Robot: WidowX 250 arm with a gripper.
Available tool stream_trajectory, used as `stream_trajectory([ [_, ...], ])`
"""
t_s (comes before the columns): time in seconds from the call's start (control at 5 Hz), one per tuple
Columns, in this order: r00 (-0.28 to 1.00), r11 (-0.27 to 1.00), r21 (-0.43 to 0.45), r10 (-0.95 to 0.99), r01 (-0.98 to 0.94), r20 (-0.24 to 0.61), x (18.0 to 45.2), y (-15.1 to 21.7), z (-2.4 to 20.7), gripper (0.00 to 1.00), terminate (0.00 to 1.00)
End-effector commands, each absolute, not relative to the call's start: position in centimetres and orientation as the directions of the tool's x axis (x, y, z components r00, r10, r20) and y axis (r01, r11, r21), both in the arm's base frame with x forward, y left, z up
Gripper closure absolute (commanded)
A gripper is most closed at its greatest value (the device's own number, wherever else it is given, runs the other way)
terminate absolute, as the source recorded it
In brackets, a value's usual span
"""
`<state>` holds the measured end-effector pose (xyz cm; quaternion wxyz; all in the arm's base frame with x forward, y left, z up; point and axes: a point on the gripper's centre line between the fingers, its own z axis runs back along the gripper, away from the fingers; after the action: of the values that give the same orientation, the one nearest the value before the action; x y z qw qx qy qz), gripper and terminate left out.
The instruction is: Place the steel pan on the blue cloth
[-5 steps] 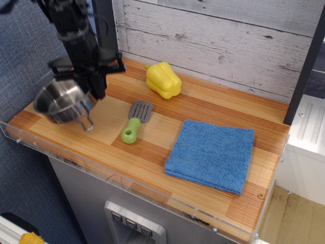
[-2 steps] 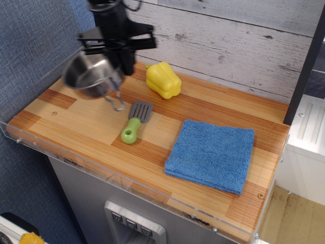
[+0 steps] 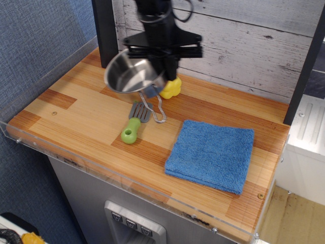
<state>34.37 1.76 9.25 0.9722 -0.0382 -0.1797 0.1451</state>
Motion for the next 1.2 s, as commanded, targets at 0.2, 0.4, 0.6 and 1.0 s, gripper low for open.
stream_trajectory([
  [0.2, 0.913, 0.984, -0.124, 0.165, -0.126, 0.374, 33.4, -4.7, 10.5, 1.0, 0.0],
  [0.4, 0.927, 0.988, -0.127, 0.124, -0.084, 0.354, 32.0, -6.8, 9.8, 1.0, 0.0],
  [0.6, 0.942, 0.99, -0.137, 0.088, -0.046, 0.324, 30.6, -8.8, 8.4, 1.0, 0.0],
  [1.0, 0.96, 0.991, -0.131, 0.072, -0.038, 0.27, 29.6, -10.2, 5.2, 1.0, 0.0],
])
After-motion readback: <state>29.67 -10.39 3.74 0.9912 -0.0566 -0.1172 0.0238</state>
